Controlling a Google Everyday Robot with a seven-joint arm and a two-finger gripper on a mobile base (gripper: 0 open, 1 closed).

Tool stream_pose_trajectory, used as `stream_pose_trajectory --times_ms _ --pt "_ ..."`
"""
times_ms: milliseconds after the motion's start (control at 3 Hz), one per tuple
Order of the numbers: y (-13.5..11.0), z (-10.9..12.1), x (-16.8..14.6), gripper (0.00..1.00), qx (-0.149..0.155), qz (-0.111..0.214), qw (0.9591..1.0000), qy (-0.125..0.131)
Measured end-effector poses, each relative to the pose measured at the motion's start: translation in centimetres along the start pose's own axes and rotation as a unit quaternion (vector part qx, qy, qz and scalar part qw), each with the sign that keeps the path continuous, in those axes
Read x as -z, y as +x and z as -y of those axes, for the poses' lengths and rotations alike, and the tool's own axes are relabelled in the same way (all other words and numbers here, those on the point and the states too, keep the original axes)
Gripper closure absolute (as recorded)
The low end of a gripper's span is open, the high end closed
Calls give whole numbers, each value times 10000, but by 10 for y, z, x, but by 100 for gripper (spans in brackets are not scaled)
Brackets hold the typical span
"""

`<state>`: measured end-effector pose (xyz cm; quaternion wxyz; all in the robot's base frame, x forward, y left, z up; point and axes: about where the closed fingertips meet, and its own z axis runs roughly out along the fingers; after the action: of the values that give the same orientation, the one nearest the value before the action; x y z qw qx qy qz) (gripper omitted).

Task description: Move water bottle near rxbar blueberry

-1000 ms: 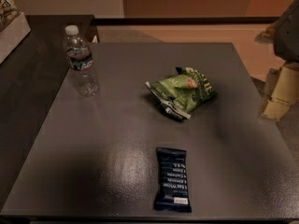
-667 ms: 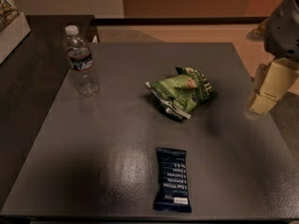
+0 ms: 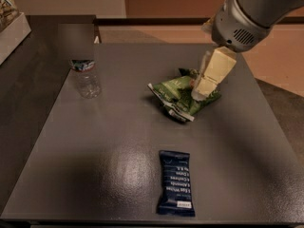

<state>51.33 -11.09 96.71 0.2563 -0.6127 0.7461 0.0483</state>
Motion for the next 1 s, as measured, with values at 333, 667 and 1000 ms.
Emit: stream_pose_trajectory --times_ms 333,667,1000 --pt "-43 15 -33 0 11 546 9985 102" --pt "-86 28 -60 0 -104 1062 9941 198" --pt "-124 31 -83 0 -253 1483 9886 85"
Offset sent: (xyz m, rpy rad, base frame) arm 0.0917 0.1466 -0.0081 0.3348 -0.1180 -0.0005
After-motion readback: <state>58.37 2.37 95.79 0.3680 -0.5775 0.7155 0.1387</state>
